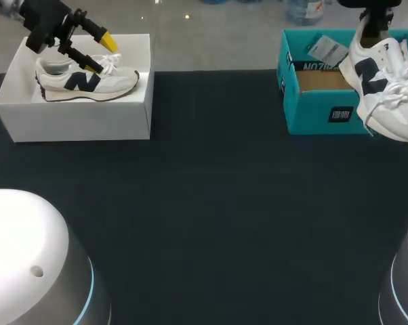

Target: Take the shoe out of the shoebox, open the shoe tongue, remove and reinsert the insole, then place the shoe into the shoebox

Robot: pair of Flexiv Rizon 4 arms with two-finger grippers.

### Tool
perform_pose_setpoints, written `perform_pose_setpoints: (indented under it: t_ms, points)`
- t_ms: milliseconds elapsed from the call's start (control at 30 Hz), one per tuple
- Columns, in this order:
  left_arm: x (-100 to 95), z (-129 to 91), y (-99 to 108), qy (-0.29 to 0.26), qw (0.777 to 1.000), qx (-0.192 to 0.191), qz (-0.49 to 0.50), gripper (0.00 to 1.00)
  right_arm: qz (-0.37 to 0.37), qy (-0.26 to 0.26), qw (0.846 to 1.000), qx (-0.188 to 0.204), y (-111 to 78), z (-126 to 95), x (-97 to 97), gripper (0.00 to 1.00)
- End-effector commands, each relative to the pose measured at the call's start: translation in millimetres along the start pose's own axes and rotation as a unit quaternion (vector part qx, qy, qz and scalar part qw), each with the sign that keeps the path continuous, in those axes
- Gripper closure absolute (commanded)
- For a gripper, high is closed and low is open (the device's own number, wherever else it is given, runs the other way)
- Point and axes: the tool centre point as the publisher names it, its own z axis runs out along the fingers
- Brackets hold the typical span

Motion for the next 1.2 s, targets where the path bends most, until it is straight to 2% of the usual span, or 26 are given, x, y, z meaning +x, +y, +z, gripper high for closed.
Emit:
perform_pose_setpoints:
  t_ms: [33,133,333,400,567,733,933,1200]
  points:
    - [0.4,-1,0,0.001,1.000,0.001,0.001,0.00,0.000,0.001,1.000,0.001,0.2,-1,-0.8,1.00]
    - [0.4,-1,0,0.001,1.000,0.001,0.001,0.00,0.000,0.001,1.000,0.001,0.2,-1,-0.8,1.00]
    - [0.4,-1,0,0.001,1.000,0.001,0.001,0.00,0.048,-0.014,0.999,0.011,-42.2,8,-20.7,1.00]
    - [0.4,-1,0,0.001,1.000,0.001,0.001,0.00,0.050,-0.025,0.998,0.032,-54.0,9,-27.8,1.00]
    - [0.4,-1,0,0.001,1.000,0.001,0.001,0.00,0.060,-0.034,0.997,0.026,-79.1,14,-45.1,1.00]
    - [0.4,-1,0,0.001,1.000,0.001,0.001,0.00,0.071,-0.034,0.997,0.026,-105.2,30,-61.2,1.00]
    - [0.4,-1,0,0.001,1.000,0.001,0.001,0.00,0.074,-0.026,0.996,0.032,-131.7,43,-77.4,1.00]
    - [0.4,-1,0,0.001,1.000,0.001,0.001,0.00,0.102,-0.007,0.994,0.029,-158.4,56,-84.2,1.00]
